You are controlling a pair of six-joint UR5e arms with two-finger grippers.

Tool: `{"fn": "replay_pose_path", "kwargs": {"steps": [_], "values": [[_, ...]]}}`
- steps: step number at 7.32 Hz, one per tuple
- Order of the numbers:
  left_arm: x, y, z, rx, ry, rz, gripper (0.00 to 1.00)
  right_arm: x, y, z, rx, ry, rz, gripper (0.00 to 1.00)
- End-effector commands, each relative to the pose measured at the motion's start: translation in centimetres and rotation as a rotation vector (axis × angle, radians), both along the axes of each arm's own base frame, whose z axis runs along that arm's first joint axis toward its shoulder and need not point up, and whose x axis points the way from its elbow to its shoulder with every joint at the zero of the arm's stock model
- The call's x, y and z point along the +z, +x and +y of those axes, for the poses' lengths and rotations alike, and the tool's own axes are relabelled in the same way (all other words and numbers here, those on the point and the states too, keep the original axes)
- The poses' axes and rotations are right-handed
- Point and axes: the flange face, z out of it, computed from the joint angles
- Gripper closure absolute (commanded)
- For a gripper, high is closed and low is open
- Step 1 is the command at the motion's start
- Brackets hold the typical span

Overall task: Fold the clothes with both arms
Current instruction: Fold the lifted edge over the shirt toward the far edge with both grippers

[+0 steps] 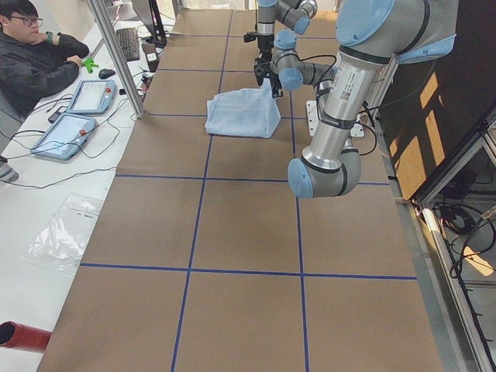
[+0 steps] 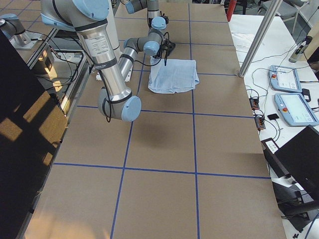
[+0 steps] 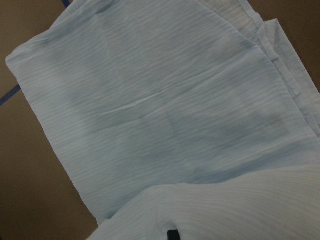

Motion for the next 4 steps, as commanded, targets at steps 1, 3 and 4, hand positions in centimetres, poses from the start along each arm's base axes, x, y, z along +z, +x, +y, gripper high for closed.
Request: {"fn": "replay_pose_path", "kwargs": {"steps": [1, 3, 4], "values": [[1.9, 0.5, -4.9, -0.060, 0.034, 0.019, 1.00, 1.1, -2.4, -5.0, 0.014, 0.029, 0.067, 1.00], [4.4, 1.5, -9.6, -0.109, 0.061, 0.031, 1.00, 1.5, -4.0, -9.4, 0.021, 0.050, 0.111, 1.00], [5.3, 2.5, -12.3, -0.137, 0.072, 0.047, 1.00, 1.2, -5.1, -11.9, 0.027, 0.053, 0.132, 1.00]]}}
